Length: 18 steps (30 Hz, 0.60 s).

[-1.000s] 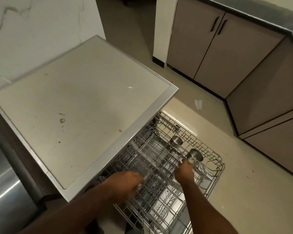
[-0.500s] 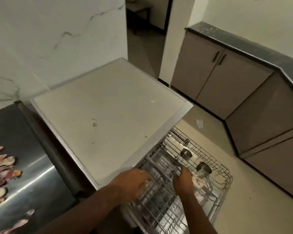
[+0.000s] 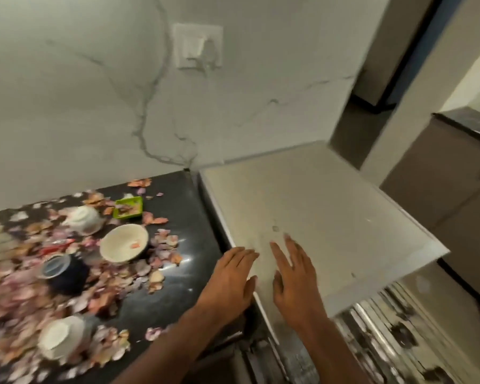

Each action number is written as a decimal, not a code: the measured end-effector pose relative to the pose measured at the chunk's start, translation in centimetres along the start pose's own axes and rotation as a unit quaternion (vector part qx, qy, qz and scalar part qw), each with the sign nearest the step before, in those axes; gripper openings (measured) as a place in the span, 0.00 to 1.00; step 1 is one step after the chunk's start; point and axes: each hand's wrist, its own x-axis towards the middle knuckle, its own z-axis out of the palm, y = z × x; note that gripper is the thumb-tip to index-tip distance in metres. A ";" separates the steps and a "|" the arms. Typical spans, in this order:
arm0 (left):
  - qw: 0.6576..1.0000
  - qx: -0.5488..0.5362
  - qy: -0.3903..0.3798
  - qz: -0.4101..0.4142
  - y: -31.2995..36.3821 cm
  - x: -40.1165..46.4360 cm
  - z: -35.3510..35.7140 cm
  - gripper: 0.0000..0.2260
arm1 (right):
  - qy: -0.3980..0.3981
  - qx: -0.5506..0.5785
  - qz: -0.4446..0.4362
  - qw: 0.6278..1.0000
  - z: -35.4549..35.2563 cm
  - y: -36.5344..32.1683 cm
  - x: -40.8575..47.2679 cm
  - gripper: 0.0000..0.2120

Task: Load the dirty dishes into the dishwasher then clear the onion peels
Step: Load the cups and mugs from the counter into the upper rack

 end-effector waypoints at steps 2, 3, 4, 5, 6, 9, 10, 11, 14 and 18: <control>0.999 -0.006 0.023 -0.032 -2.2 -1.2 -1.6 0.23 | -0.013 -0.026 -0.029 0.999 1.2 -1.6 1.2 0.40; 0.998 0.000 0.033 -0.054 -3.6 -2.1 -2.3 0.23 | -0.020 -0.034 -0.041 0.998 1.8 -2.5 1.9 0.40; 0.996 0.009 0.042 -0.076 -4.6 -2.9 -3.1 0.23 | -0.027 -0.037 -0.054 0.997 2.4 -3.3 2.5 0.40; 0.994 0.018 0.049 -0.095 -5.7 -3.6 -3.8 0.24 | -0.035 -0.042 -0.067 0.996 2.9 -4.2 3.0 0.39; 0.992 0.028 0.058 -0.109 -6.7 -4.3 -4.4 0.24 | -0.045 -0.046 -0.078 0.995 3.5 -5.0 3.7 0.37; 0.985 0.060 0.077 -0.143 -9.2 -5.9 -5.8 0.23 | -0.070 -0.043 -0.095 0.992 4.1 -7.4 5.3 0.35; 0.982 0.070 0.077 -0.159 -9.8 -6.3 -6.5 0.24 | -0.077 -0.038 -0.097 0.992 4.1 -8.2 5.8 0.35; 0.978 0.081 0.079 -0.175 -10.1 -6.5 -7.2 0.25 | -0.084 -0.031 -0.096 0.991 4.2 -8.9 6.3 0.34; 0.960 0.125 0.067 -0.243 -11.2 -6.8 -9.5 0.27 | -0.097 -0.012 -0.092 0.991 4.2 -10.2 6.9 0.33; 0.929 0.209 0.024 -0.306 -14.3 -6.7 -10.9 0.24 | -0.104 0.012 -0.084 0.991 4.0 -10.5 6.8 0.32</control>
